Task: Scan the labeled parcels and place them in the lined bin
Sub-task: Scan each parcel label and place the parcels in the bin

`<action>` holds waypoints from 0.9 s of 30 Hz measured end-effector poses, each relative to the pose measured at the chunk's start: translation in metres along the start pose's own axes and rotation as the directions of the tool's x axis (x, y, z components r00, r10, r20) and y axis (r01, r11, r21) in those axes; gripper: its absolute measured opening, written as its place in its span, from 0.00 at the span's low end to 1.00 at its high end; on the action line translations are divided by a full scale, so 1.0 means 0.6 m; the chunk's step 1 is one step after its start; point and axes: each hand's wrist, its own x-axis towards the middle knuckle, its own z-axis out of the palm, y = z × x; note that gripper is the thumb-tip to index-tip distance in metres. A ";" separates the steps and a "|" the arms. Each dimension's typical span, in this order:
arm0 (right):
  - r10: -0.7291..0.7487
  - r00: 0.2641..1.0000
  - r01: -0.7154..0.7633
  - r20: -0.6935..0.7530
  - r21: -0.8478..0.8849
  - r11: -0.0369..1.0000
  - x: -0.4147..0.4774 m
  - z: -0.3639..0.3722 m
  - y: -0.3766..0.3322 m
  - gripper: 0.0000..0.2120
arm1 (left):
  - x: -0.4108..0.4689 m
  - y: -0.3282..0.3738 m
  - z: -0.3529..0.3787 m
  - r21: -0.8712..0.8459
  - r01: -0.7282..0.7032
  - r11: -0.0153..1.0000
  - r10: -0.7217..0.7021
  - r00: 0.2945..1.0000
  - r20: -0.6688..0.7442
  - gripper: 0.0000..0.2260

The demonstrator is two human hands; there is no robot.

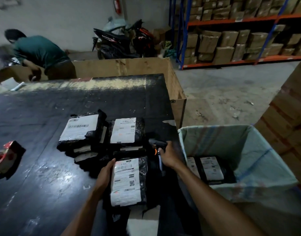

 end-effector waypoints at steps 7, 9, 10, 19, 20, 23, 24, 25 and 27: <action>-0.122 0.990 0.118 0.065 0.060 0.991 0.034 -0.108 0.037 0.32 | 0.001 0.073 0.136 -0.159 -0.017 0.987 0.026 0.998 0.054 0.18; -0.128 0.983 0.065 0.128 0.411 0.909 0.024 -0.170 0.038 0.30 | 0.005 0.099 0.201 -0.137 -0.041 0.990 0.051 0.996 0.069 0.17; -0.129 0.971 0.000 0.203 0.537 0.844 0.022 -0.202 0.042 0.29 | 0.010 0.110 0.239 -0.112 -0.059 0.992 0.069 0.994 0.086 0.17; -0.100 0.981 -0.003 0.167 0.526 0.851 0.134 -0.330 0.205 0.34 | 0.089 0.112 0.501 0.344 -0.299 0.890 0.291 0.954 0.076 0.22; -0.061 0.987 -0.027 0.152 0.519 0.855 0.155 -0.333 0.236 0.37 | 0.096 0.100 0.516 0.429 -0.342 0.836 0.349 0.935 0.066 0.18; 0.064 0.993 -0.104 0.104 0.452 0.886 0.196 -0.330 0.304 0.37 | 0.122 0.048 0.525 0.668 -0.498 0.553 0.468 0.849 0.245 0.23; 0.082 0.992 -0.116 0.097 0.439 0.891 0.208 -0.322 0.324 0.34 | 0.137 0.021 0.518 0.739 -0.528 0.418 0.466 0.823 0.324 0.26; 0.113 0.990 -0.139 0.084 0.419 0.897 0.218 -0.315 0.343 0.32 | 0.145 0.000 0.511 0.782 -0.545 0.303 0.438 0.808 0.393 0.28; 0.167 0.979 -0.200 0.117 0.386 0.900 0.244 -0.287 0.365 0.32 | 0.149 -0.021 0.504 0.815 -0.548 0.187 0.380 0.806 0.454 0.29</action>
